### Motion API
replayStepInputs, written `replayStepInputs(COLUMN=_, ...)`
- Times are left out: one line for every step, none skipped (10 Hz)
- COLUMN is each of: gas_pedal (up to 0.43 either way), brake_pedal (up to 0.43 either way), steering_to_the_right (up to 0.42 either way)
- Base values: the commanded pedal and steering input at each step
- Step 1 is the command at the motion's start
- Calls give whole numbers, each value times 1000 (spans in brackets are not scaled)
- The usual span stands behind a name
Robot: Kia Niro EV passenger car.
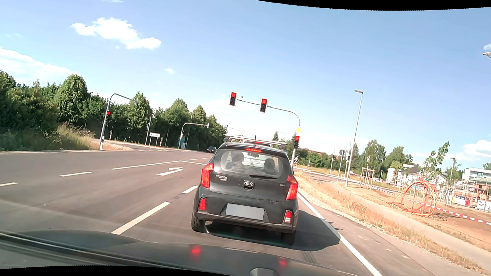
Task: Follow the waypoints while adhering to traffic rules and regulations
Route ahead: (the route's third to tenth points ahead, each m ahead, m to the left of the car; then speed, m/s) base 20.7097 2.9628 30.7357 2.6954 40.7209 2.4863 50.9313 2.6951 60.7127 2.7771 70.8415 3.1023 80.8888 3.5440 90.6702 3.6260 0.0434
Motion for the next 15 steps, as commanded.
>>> replayStepInputs(gas_pedal=0, brake_pedal=384, steering_to_the_right=0)
replayStepInputs(gas_pedal=0, brake_pedal=384, steering_to_the_right=0)
replayStepInputs(gas_pedal=0, brake_pedal=390, steering_to_the_right=0)
replayStepInputs(gas_pedal=0, brake_pedal=390, steering_to_the_right=0)
replayStepInputs(gas_pedal=0, brake_pedal=396, steering_to_the_right=0)
replayStepInputs(gas_pedal=0, brake_pedal=396, steering_to_the_right=0)
replayStepInputs(gas_pedal=0, brake_pedal=402, steering_to_the_right=0)
replayStepInputs(gas_pedal=0, brake_pedal=396, steering_to_the_right=0)
replayStepInputs(gas_pedal=0, brake_pedal=402, steering_to_the_right=0)
replayStepInputs(gas_pedal=0, brake_pedal=402, steering_to_the_right=0)
replayStepInputs(gas_pedal=0, brake_pedal=396, steering_to_the_right=0)
replayStepInputs(gas_pedal=0, brake_pedal=402, steering_to_the_right=0)
replayStepInputs(gas_pedal=0, brake_pedal=402, steering_to_the_right=0)
replayStepInputs(gas_pedal=0, brake_pedal=402, steering_to_the_right=0)
replayStepInputs(gas_pedal=0, brake_pedal=415, steering_to_the_right=0)
